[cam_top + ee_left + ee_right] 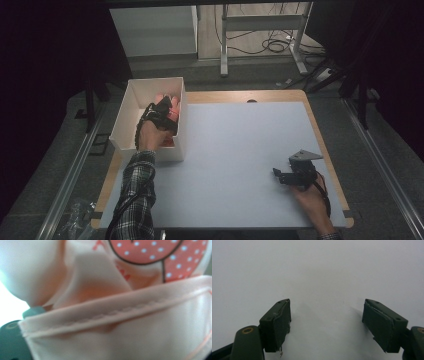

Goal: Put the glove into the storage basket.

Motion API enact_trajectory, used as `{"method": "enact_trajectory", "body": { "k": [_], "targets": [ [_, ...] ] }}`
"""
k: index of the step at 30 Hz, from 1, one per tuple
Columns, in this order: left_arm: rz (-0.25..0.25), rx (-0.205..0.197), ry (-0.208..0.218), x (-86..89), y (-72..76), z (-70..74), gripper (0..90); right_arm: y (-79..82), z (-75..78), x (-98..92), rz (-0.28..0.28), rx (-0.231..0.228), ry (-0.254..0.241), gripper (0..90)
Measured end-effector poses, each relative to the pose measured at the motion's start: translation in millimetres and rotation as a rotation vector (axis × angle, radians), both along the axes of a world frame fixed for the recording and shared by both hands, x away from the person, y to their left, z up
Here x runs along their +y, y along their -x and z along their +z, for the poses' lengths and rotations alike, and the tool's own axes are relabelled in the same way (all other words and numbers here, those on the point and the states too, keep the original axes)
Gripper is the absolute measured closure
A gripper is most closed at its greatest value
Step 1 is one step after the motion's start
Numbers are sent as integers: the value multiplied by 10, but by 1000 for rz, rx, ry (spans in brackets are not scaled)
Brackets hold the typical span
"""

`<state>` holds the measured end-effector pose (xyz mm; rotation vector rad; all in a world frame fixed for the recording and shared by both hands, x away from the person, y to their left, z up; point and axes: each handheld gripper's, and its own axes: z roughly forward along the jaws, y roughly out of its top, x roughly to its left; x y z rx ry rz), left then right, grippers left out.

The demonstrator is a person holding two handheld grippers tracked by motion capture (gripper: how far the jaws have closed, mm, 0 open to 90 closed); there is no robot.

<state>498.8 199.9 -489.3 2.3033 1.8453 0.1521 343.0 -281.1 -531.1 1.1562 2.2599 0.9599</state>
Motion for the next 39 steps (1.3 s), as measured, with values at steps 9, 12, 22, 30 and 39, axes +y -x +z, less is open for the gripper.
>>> {"method": "enact_trajectory", "body": {
  "k": [9,12,22,30,39],
  "targets": [
    [-9,-34,45,19,93,119,48,0,0,0,0,0,1,232],
    [-21,-58,58,29,141,165,49,0,0,0,0,0,1,232],
    [-48,-134,100,123,336,271,54,1,1,0,0,0,2,232],
    [-91,-243,68,200,492,403,55,1,0,1,0,0,2,232],
    [-109,-326,100,268,632,472,38,1,0,1,0,0,3,232]
  ]
}}
